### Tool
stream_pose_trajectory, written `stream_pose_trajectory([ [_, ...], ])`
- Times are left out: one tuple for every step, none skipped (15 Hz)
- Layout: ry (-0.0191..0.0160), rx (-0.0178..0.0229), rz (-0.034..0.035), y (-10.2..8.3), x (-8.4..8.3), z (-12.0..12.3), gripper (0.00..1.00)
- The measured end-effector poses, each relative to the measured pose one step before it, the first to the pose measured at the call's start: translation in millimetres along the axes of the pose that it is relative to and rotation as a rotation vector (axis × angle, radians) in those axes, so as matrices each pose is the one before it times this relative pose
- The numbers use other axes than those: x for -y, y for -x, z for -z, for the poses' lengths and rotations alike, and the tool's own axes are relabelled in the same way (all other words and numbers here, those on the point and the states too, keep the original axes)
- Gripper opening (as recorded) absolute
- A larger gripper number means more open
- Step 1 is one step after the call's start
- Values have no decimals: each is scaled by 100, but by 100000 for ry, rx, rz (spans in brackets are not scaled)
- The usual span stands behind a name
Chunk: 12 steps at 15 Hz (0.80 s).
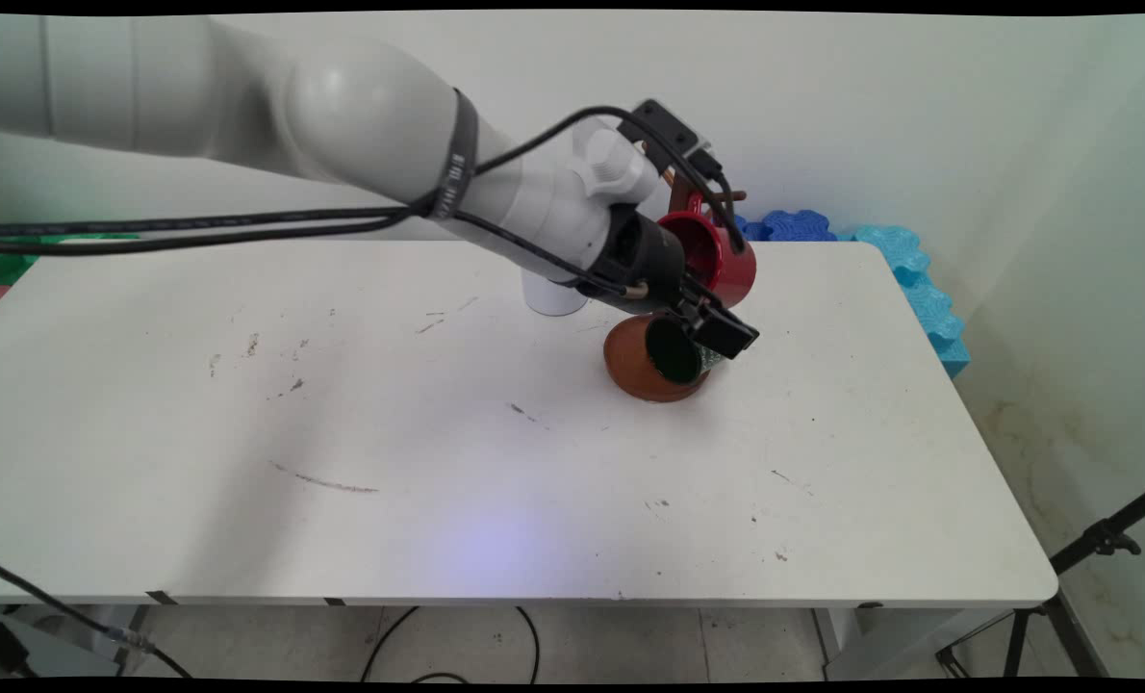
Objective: Pick up the red mug from the rack
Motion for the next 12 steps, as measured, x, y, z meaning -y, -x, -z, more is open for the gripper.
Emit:
stream_pose_trajectory([
  [-760,97,116,7,-76,-435,100],
  [-612,-26,2,-15,-84,-415,100],
  [-515,-125,-24,-35,-80,-383,100],
  [-385,-134,-62,-30,-62,-307,100],
  [-424,-207,-103,-41,-53,-341,100],
  [-310,-198,-128,-38,-46,-272,100],
  [-175,-146,-91,-21,-28,-164,100],
  [-235,-318,-162,-49,-64,-264,100],
  [-167,-351,-87,-51,-50,-193,0],
  [-32,-428,-364,-72,-97,-205,0],
  [-33,-453,-489,-85,-97,-170,0],
  [-62,-377,-480,-65,-94,-130,0],
])
